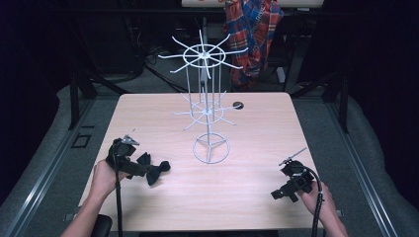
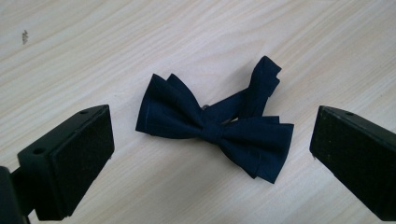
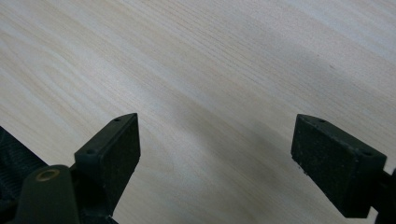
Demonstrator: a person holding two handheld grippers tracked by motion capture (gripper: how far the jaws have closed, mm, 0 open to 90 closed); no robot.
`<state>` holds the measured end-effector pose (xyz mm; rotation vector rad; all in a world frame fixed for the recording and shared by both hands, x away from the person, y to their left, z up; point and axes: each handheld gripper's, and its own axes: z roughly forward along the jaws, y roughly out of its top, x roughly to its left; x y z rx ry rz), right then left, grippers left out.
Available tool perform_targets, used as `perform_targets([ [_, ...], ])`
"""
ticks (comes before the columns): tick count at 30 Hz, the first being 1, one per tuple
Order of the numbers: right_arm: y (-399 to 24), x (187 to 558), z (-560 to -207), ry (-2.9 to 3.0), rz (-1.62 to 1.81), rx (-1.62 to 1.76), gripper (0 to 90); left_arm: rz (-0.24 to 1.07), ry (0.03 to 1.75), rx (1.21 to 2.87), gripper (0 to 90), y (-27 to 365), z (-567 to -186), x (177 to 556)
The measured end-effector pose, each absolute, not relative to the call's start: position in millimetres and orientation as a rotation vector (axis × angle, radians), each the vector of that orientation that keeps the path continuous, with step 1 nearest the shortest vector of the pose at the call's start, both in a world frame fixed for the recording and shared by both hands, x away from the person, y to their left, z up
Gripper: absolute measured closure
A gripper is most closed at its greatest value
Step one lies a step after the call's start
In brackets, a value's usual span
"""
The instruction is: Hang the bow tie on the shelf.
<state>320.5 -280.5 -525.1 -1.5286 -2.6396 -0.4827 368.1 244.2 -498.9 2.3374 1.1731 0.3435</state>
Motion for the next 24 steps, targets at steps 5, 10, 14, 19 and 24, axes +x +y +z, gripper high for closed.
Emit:
perform_targets([
  [5, -281, 321, -524, -2.658, -0.478, -1.52, 15.4, 0.353, 1.169, 2.329, 0.0, 243, -498, 369],
  [10, -281, 321, -524, -2.658, -0.463, -1.523, 15.4, 0.359, 1.167, 2.317, 0.0, 243, -498, 370],
  [14, -280, 321, -524, -2.659, -0.454, -1.512, 15.4, 0.362, 1.169, 2.318, 0.0, 242, -497, 370],
  [19, -281, 321, -526, -2.662, -0.474, -1.517, 15.3, 0.365, 1.152, 2.32, 0.0, 235, -496, 374],
  [24, -278, 319, -527, -2.636, -0.484, -1.545, 15.4, 0.347, 1.134, 2.328, 0.5, 226, -501, 378],
])
